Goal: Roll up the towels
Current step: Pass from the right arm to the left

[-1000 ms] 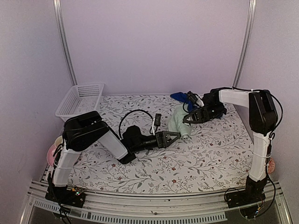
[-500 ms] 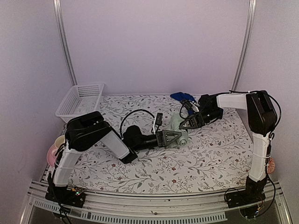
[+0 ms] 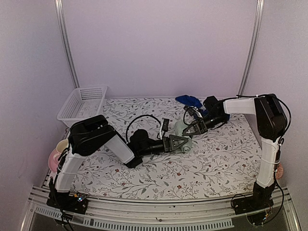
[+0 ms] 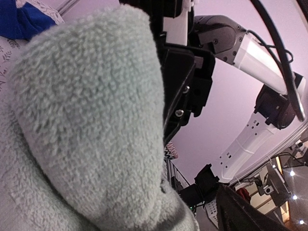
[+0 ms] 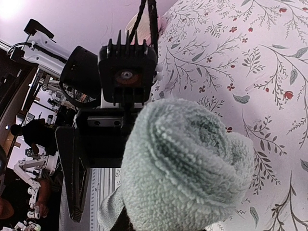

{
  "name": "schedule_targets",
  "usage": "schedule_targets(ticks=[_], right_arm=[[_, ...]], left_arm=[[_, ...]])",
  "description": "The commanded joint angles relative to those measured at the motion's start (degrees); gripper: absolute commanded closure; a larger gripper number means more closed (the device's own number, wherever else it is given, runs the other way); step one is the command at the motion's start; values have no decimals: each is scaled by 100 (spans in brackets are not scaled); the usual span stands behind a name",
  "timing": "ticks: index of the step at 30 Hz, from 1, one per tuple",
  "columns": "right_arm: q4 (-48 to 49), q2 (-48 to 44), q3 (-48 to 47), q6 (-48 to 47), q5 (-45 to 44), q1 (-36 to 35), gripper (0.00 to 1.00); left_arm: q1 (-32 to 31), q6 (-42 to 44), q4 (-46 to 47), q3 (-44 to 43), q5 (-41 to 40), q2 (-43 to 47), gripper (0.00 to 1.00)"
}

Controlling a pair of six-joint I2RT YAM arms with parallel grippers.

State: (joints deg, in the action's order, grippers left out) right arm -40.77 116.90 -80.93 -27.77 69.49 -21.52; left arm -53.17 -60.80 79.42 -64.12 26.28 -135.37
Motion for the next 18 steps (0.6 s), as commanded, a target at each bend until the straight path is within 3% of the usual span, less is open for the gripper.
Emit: schedule_targets(ticks=[1,10,18], right_arm=[[194,-202,23,160,37,-118,86],[-406,-257,-149,-403,658,-222,85],[-179,-153,-134,-229,142,-248,85]], left_arm=[[-39,259,-413,-241,-97,-7,9],[-53,278,-526,-448,-54,-103,8],[-80,353,-941,-456,-196,3,26]])
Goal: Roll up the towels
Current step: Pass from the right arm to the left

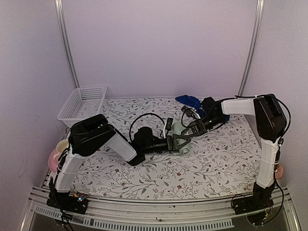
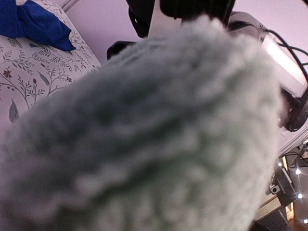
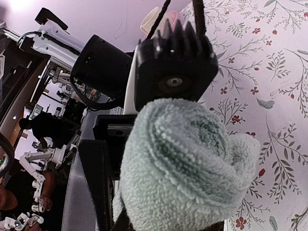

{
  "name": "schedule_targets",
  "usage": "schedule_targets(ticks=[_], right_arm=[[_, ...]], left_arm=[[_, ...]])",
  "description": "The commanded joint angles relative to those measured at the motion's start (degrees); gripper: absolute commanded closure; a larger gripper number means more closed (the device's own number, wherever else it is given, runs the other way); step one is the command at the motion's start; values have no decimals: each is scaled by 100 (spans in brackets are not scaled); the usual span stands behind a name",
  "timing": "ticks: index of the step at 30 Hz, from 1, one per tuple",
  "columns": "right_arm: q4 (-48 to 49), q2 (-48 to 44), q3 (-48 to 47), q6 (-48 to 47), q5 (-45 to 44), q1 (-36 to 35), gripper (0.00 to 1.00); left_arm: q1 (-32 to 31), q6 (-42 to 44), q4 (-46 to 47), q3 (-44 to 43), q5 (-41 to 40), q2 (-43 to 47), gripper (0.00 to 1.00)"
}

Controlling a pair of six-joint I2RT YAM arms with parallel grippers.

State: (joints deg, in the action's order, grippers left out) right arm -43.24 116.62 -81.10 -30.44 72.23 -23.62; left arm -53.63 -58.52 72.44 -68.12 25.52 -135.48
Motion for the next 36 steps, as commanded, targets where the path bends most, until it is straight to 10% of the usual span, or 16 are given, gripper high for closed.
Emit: schedule_targets(ticks=[1,11,18,28,31,33,36], right_arm=[[108,-122,-112,64,-204,-42,85],[705,-188,57,671,-932,1,85],[827,-186,103,854,-1114,10,80],[734,-487,140,819,-1377,299,43],[484,-622,48,656,-1512,461,28],[365,-697,13,488,-1652,572,0],[318,-767,15,326,-2061,682,1]], left_arm=[[-42,115,-254,-30,-132,30,28],[-78,-13,-409,102,-222,118,62],[-95,-91,-515,73,-322,126,65],[-74,101,-1521,463,-537,781,100],[4,371,-2369,644,-558,1270,100],[115,577,-3043,720,-497,1633,100],[415,1110,-4288,740,-383,2180,100]])
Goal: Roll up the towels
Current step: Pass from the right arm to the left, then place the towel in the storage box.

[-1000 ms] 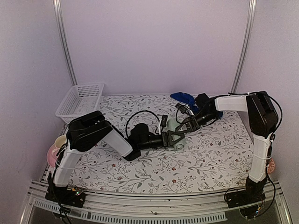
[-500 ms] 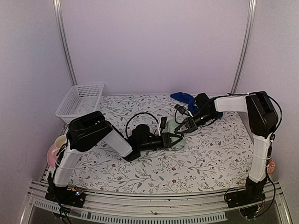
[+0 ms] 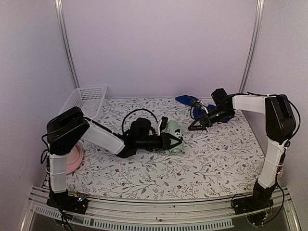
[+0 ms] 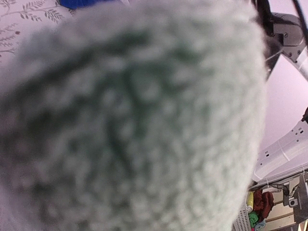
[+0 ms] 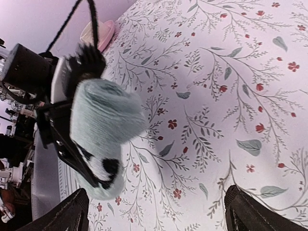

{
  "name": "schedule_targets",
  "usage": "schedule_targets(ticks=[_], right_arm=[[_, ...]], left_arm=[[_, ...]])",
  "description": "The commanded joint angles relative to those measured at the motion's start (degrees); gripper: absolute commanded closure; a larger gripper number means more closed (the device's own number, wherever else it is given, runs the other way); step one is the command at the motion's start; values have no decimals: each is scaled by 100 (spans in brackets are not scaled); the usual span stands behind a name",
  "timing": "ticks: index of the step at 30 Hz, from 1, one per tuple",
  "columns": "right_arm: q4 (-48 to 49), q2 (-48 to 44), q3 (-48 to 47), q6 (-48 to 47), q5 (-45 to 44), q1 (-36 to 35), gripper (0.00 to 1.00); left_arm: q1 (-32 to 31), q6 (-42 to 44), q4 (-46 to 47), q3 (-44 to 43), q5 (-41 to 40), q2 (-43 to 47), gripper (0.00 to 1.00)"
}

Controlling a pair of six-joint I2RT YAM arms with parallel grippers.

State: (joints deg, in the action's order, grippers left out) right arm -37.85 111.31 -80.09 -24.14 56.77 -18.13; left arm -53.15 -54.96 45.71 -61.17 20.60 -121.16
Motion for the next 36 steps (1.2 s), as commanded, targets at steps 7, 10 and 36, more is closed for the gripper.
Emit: schedule_targets(ticks=[7,10,36], right_arm=[[-80,-167,-3,-629,-1463,353,1],[70,-117,98,-649,-1721,397,1],[-56,-745,178,-741,-1275,387,1]], left_arm=[[1659,2094,-4393,-192,504,2125,100],[2218,2905,-5853,-895,145,2357,100],[5109,4674,-10928,-7134,-1936,-1682,100]])
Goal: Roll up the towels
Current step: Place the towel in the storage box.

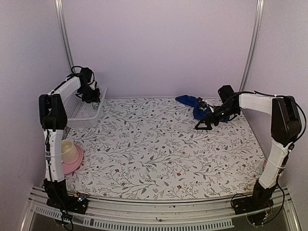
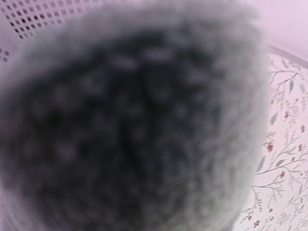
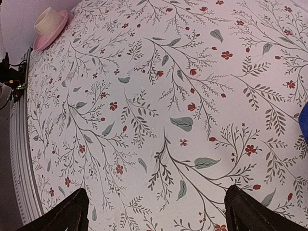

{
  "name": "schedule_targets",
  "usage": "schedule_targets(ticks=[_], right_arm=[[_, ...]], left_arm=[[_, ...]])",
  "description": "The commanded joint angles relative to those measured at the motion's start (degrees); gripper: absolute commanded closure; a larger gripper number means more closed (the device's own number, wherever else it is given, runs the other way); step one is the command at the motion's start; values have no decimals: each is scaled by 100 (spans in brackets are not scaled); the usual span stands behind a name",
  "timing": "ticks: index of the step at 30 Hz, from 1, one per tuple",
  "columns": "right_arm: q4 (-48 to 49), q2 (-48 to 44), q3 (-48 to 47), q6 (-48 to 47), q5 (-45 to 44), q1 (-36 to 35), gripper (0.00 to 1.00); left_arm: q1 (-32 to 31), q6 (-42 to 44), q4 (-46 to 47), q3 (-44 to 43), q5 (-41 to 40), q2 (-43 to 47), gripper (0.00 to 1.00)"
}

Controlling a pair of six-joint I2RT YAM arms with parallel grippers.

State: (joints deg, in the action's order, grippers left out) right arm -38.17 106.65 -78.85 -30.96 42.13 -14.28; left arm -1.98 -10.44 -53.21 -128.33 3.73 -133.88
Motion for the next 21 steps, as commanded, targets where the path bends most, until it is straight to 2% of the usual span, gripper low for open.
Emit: schedule_targets(ticks=[1,7,13,21], right_arm=[[-21,-297,54,-59,190,2,1],[-32,-305,37,-96,179,4,1],[1,-311,45,-86,125,-51,1],[20,-282,54,-101,50,-124,1]], left_arm=[[25,221,-1111,-461,-344,-478,100],[55,416,-1200,-217,-653,-499,100],[52,488,-1162,468,-197,-411,100],[40,517,-1155,1502,-162,34,100]])
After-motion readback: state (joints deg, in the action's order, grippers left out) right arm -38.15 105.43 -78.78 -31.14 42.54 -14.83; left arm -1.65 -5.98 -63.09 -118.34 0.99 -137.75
